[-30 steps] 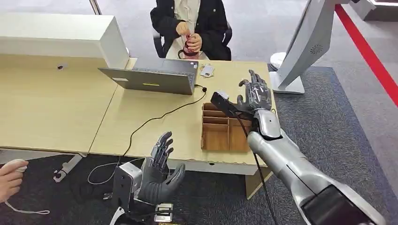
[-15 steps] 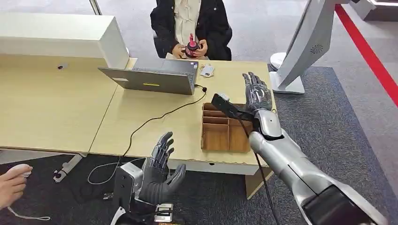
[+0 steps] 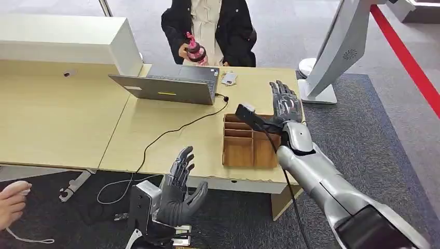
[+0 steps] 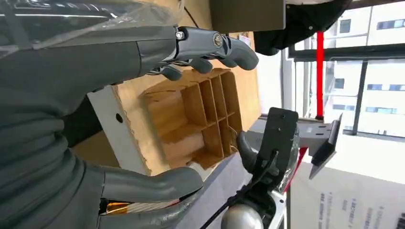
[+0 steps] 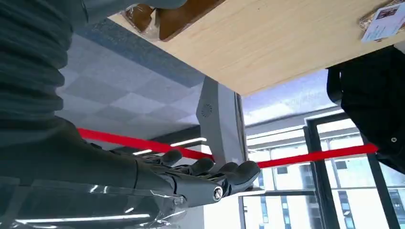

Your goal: Pass the card to the sensor for recognition and then transmit it.

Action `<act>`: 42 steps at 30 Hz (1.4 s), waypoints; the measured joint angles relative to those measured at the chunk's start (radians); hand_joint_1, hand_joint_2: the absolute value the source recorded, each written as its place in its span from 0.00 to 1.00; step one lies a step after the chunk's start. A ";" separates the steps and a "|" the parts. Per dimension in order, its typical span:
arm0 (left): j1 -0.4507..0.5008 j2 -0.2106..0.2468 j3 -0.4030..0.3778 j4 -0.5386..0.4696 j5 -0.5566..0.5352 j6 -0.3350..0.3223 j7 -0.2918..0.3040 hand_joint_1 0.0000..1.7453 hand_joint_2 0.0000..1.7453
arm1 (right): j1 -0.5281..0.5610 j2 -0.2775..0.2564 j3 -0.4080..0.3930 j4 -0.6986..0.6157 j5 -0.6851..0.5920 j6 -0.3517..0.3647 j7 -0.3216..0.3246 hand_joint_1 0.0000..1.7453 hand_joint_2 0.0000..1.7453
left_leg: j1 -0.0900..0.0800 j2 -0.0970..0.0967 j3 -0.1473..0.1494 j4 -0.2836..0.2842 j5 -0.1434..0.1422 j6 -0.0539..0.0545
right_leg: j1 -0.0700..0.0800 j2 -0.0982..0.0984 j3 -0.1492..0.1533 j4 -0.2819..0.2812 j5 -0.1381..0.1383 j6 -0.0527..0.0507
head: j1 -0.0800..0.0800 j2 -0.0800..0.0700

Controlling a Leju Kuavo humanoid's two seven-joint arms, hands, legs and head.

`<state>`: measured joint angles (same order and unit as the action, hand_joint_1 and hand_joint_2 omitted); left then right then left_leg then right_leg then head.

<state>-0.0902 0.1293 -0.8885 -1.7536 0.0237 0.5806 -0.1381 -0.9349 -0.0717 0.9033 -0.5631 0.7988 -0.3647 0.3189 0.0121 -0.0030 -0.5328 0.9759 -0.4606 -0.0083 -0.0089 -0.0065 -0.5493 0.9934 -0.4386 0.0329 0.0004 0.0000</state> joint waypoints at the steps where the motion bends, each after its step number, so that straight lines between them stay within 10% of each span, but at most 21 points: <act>1: 0.000 -0.001 0.000 0.002 0.000 0.000 -0.001 0.00 1.00 | 0.000 0.000 0.000 0.000 0.001 0.002 0.000 0.00 1.00 | 0.000 0.000 0.000 0.000 0.000 0.000 | 0.000 0.000 0.000 0.000 0.000 0.000 | 0.000 0.000; 15: 0.001 -0.001 0.000 0.008 0.003 -0.023 -0.011 0.00 1.00 | 0.005 0.011 0.000 -0.024 -0.026 0.017 -0.146 0.00 1.00 | 0.000 0.000 0.000 0.000 0.000 0.000 | 0.000 0.000 0.000 0.000 0.000 0.000 | 0.000 0.000; 42: 0.018 0.007 0.000 -0.002 0.006 0.006 0.026 0.00 1.00 | 0.011 0.025 0.035 -0.069 -0.043 0.205 -0.112 0.00 1.00 | 0.000 0.000 0.000 0.000 0.000 0.000 | 0.000 0.000 0.000 0.000 0.000 0.000 | 0.000 0.000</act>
<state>-0.0726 0.1362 -0.8881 -1.7555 0.0298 0.5871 -0.1121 -0.9239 -0.0469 0.9388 -0.6321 0.7553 -0.1594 0.2071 0.0121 -0.0031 -0.5329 0.9759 -0.4606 -0.0083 -0.0088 -0.0065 -0.5491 0.9934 -0.4386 0.0329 0.0004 -0.0004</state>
